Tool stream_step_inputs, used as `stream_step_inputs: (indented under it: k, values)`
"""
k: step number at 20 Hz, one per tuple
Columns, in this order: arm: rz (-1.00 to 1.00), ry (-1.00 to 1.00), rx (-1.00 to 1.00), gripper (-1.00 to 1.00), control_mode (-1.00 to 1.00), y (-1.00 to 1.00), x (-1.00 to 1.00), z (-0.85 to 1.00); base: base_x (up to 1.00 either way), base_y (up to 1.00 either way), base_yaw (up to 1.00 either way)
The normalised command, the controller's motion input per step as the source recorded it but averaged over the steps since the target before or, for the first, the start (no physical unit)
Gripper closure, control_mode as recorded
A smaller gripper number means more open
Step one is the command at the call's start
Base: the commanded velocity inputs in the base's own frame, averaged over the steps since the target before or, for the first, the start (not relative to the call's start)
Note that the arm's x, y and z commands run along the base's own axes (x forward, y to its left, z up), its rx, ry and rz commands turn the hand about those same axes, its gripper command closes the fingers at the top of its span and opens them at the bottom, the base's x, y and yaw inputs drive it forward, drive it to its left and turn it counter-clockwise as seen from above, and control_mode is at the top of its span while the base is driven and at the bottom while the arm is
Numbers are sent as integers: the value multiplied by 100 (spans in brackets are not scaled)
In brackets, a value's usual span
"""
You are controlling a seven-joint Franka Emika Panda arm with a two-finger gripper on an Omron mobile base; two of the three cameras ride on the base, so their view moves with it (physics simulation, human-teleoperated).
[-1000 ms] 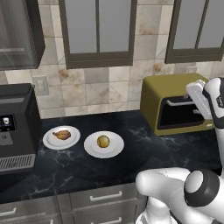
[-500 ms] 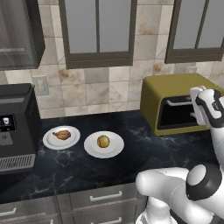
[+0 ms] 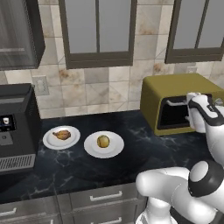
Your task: Open the toaster oven door. Place the bread on the top rack in the toaster oven and place the chicken drumstick on the bottom rack.
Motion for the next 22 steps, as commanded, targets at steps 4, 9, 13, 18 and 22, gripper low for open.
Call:
stream_step_inputs:
  k: [4, 9, 13, 18, 22]
  values:
    - [0, 0, 0, -100, -100, -1, 16, -4, 0, 0, 0]
    - [0, 0, 0, -100, -100, 0, 0, -3, 0, 0, 0]
    - [0, 0, 0, -100, -100, 0, 2, -17, 0, 0, 0]
    - [0, 0, 0, -100, -100, 0, 18, -23, 0, 0, 0]
    - [0, 0, 0, -100, -100, 0, 22, -22, 0, 0, 0]
